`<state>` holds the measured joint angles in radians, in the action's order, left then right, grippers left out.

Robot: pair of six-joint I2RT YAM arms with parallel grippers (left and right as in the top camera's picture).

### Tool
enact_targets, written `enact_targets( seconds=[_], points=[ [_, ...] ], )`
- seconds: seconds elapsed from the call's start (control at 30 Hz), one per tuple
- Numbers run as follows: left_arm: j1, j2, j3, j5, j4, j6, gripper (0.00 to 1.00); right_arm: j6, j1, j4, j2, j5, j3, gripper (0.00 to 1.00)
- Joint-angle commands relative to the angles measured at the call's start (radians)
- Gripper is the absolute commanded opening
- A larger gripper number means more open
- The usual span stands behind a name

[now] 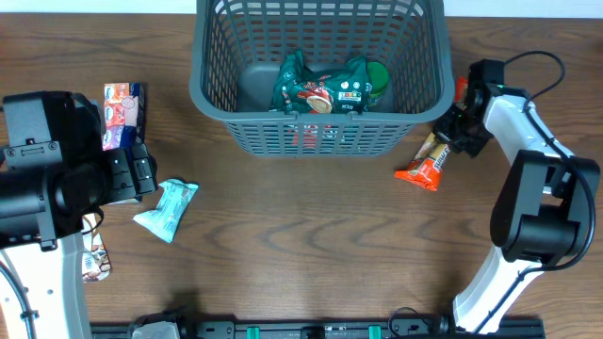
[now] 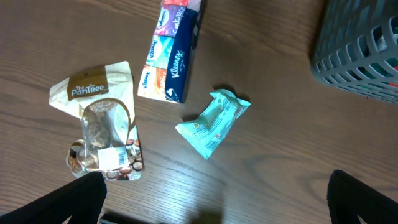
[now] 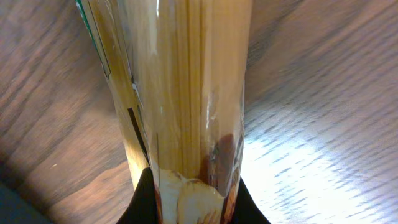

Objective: Pack container
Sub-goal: 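Grasp the spaghetti pack's upper end with the right gripper, then lift the spaghetti pack and lower it into the basket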

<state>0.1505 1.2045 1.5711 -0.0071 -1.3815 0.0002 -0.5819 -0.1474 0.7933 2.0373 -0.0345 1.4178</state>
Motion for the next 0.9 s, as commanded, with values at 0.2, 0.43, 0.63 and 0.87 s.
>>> enact_targets(
  seconds=[0.2,0.43,0.63,0.87],
  points=[
    [0.005,0.004,0.001,0.000,-0.005,0.003,0.99,0.081,-0.046,0.032,-0.147,0.124,-0.005,0.01],
    [0.005,0.004,0.001,0.000,-0.005,0.003,0.99,0.168,-0.042,0.086,-0.430,0.252,0.060,0.01],
    [0.005,0.004,0.001,0.000,-0.005,0.003,0.99,0.284,-0.034,0.091,-0.631,0.259,0.142,0.01],
    [0.005,0.004,0.001,0.000,-0.005,0.003,0.99,0.667,0.016,0.073,-0.691,0.065,0.332,0.01]
  ],
)
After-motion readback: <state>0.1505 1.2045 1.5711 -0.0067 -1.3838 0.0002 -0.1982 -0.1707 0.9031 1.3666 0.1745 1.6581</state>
